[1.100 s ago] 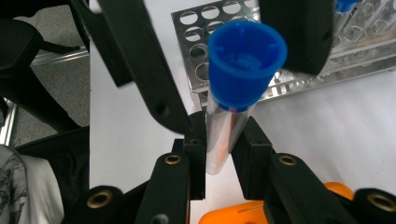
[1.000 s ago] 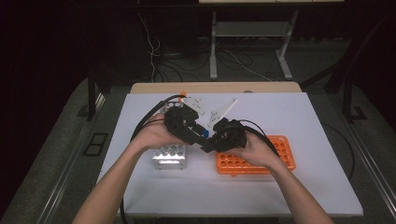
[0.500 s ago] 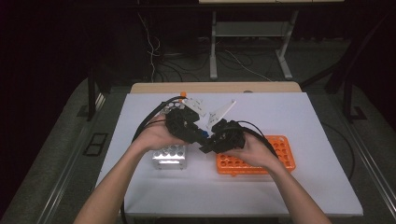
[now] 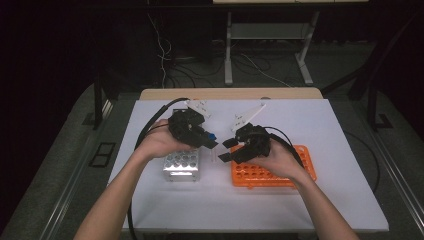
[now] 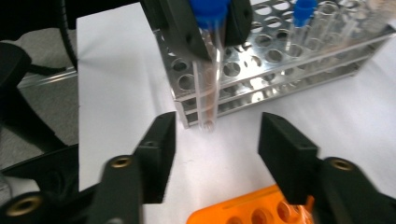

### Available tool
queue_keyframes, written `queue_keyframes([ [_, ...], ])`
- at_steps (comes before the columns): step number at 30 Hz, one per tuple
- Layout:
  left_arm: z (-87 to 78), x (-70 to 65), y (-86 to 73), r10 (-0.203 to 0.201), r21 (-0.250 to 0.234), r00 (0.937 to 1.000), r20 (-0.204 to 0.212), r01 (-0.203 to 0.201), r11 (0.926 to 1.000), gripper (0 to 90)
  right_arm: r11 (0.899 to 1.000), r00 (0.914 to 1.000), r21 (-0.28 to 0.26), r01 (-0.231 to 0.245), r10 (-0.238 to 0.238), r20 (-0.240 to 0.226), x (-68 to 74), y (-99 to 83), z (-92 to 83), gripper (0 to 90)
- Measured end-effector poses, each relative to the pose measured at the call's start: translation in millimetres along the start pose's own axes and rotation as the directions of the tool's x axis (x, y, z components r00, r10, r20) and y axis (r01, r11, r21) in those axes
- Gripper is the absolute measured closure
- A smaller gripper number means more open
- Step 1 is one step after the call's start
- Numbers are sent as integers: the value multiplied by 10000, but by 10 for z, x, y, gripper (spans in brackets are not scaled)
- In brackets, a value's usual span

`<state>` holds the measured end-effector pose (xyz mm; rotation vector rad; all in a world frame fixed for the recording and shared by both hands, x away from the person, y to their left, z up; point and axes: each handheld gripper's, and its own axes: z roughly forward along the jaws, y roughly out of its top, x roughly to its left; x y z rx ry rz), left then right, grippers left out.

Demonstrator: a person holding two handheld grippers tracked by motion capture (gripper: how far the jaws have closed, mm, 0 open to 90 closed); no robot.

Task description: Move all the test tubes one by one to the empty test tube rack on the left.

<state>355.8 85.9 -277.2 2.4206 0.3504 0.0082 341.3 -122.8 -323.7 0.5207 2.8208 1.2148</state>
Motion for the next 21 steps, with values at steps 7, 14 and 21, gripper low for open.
queue_keyframes([
  [7,-123,53,-19,-173,-101,9991,-379,170,9998,744,9984,9977,-329,-452,467,481,-29,-94,-105,259],
  [14,-208,137,-70,-442,-289,9961,-762,421,9987,744,9876,9868,-730,-1391,1444,739,-56,-246,-230,4],
  [21,-280,234,-103,-725,-375,9915,-1079,688,9969,744,9796,9794,-993,-1748,1834,846,-72,-427,-358,1],
])
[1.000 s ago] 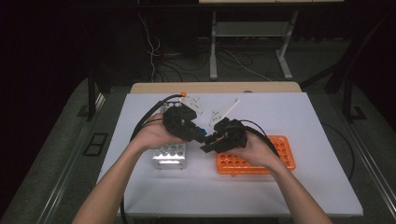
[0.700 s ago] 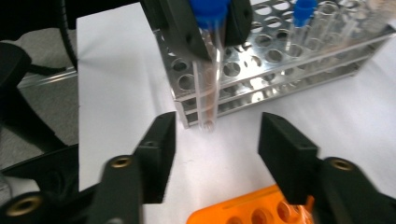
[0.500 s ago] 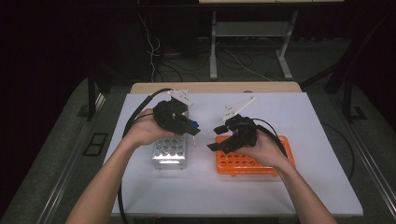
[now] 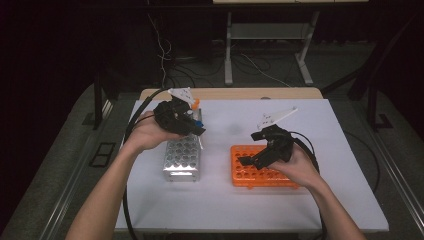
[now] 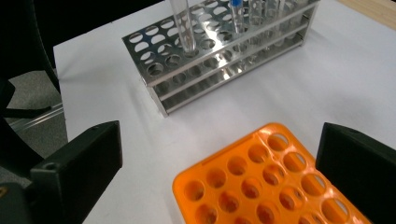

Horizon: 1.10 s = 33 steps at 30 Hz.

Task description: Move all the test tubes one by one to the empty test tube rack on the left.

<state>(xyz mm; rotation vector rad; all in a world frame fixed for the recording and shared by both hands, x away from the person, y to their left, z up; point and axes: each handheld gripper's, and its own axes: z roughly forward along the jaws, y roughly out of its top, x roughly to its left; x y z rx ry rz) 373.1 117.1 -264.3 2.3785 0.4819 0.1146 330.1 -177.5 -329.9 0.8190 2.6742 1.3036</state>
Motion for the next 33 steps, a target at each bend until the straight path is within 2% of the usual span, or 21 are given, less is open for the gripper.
queue_keyframes([
  [8,-37,149,-13,-254,59,9989,-397,256,9997,746,9995,9997,-193,-250,250,22,-34,-187,-108,1],
  [12,-39,209,-23,-456,-59,9974,-561,453,9990,746,9991,9995,-267,-328,329,31,-48,-261,-158,2],
  [21,16,347,-59,-682,15,9940,-851,686,9976,746,9974,9986,-487,-531,534,48,-57,-392,-268,2],
  [33,165,468,-181,-838,120,9922,-921,852,9963,746,9919,9955,-896,-905,927,201,-47,-655,-389,2],
])
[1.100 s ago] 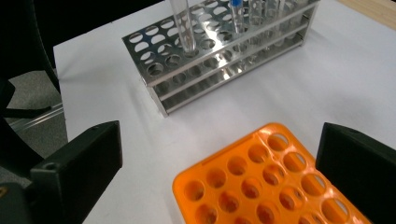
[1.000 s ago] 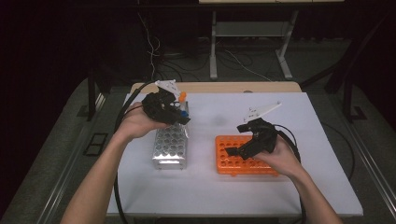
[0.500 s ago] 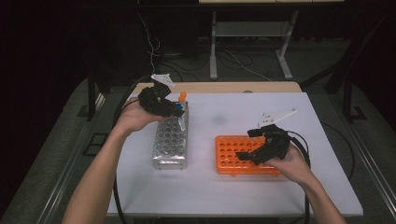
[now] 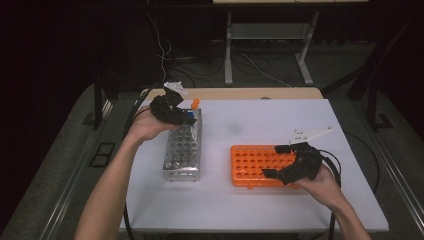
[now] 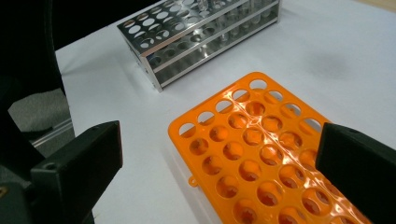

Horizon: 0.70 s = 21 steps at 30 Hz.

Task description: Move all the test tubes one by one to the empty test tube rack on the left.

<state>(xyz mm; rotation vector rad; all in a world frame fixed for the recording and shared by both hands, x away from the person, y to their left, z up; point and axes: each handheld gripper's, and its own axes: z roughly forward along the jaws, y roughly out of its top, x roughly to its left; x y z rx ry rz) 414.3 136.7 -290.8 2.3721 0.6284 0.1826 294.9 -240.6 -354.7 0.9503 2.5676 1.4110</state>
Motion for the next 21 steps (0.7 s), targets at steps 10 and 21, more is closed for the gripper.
queue_keyframes([
  [10,132,53,-115,-228,28,9997,100,228,9997,746,9981,9986,-546,-272,296,433,-12,-193,-167,2],
  [21,293,44,-214,-183,178,9997,173,180,9997,745,9958,9962,-759,-509,559,661,-8,-362,-240,2],
])
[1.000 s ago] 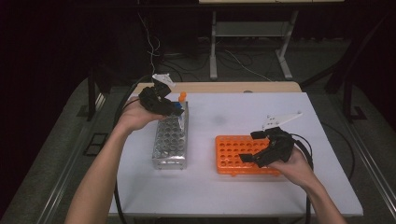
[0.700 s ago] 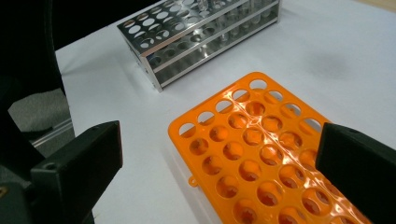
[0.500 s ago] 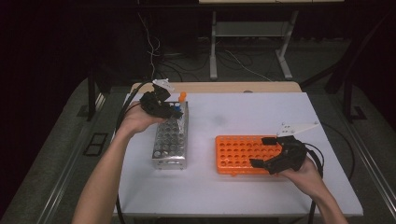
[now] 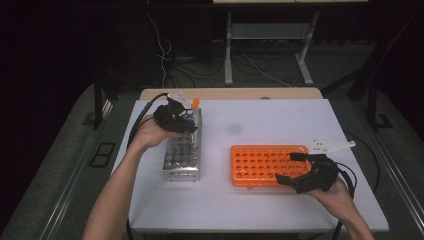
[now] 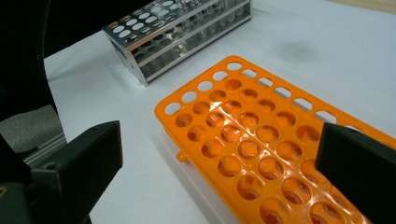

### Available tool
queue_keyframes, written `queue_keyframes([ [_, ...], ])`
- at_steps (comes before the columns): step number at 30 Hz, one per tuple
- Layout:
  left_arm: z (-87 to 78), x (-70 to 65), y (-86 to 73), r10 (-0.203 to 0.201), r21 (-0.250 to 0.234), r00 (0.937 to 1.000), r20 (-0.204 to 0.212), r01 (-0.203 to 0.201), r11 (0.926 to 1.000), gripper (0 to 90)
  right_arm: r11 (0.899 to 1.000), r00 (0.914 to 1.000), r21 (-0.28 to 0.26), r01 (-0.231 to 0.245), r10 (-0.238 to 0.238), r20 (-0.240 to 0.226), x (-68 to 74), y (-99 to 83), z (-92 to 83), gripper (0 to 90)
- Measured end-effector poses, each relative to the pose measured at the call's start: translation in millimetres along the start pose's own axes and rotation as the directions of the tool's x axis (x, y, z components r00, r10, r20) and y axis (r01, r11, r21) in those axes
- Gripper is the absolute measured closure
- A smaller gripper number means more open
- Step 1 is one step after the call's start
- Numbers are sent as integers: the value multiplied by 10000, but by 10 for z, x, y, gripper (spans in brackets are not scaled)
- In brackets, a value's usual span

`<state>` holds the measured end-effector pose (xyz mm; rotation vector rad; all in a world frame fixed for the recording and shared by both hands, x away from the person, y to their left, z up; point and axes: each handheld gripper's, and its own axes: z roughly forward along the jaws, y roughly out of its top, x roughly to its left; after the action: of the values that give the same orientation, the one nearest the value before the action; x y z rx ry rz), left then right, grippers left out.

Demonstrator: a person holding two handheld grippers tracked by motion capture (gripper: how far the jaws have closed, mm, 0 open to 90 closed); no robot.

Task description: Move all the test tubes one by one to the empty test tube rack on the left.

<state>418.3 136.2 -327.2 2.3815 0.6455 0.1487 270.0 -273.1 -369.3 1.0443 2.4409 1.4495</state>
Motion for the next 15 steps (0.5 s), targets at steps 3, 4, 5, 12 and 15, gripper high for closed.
queue_keyframes([
  [3,29,-2,-18,-33,-24,10000,9,33,10000,744,10000,10000,11,-53,53,15,-2,-28,-2,2],
  [4,37,-3,-26,-37,-1,10000,5,37,10000,744,10000,10000,-3,-64,64,14,-2,-35,-1,2],
  [5,51,-3,-37,-52,23,10000,10,52,10000,743,10000,10000,-15,-79,79,13,-1,-44,1,2],
  [12,44,-37,-77,-632,74,9976,298,630,9980,572,9997,9997,49,-248,248,3,-5,-126,31,2],
  [15,-23,-92,-94,-777,-43,9964,331,779,9970,499,9996,9996,44,-288,288,28,-5,-156,30,2],
])
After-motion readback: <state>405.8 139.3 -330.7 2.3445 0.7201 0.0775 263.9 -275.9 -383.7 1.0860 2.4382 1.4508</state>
